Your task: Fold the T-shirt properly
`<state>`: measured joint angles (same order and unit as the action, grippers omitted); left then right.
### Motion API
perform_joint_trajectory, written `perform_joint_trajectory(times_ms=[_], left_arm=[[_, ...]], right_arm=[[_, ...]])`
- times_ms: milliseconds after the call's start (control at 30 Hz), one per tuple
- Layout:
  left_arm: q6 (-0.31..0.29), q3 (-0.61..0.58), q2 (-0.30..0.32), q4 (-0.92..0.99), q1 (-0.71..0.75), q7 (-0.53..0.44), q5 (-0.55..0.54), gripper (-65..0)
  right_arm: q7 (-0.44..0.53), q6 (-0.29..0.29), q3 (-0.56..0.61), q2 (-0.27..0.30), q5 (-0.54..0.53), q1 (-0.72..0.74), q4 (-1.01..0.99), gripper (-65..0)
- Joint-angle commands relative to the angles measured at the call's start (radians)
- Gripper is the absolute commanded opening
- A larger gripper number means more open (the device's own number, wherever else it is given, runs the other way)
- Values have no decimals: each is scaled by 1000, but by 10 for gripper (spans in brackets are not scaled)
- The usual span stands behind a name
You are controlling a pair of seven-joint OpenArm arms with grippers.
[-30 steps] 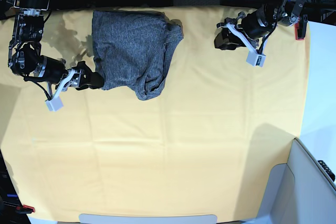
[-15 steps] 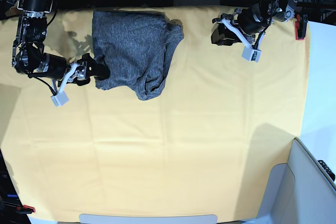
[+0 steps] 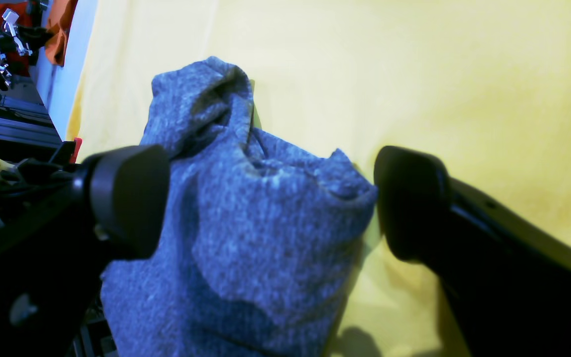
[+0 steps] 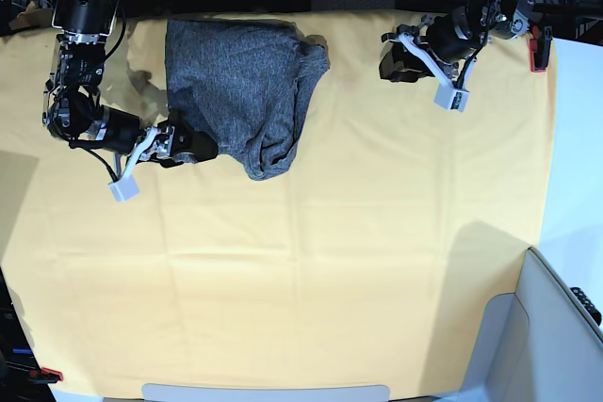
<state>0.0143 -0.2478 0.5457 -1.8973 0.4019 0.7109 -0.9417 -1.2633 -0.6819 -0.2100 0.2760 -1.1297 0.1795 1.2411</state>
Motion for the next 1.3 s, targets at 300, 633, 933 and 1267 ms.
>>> perform_joint_trajectory(times_ms=[300, 633, 933, 1267], left_arm=[[-10, 8, 11, -28, 12, 56, -13, -441], [-72, -20, -46, -29, -116, 278, -95, -395], [-159, -22, -206, 114, -271, 527, -107, -374], [-254, -23, -279, 262, -314, 622, -188, -366]], right_arm=[[-6, 14, 10, 6, 29, -22, -1, -388], [12, 15, 4, -16, 147, -34, -2, -495], [12, 15, 4, -37, 155, -36, -2, -495], [29, 15, 4, -39, 155, -36, -2, -496]])
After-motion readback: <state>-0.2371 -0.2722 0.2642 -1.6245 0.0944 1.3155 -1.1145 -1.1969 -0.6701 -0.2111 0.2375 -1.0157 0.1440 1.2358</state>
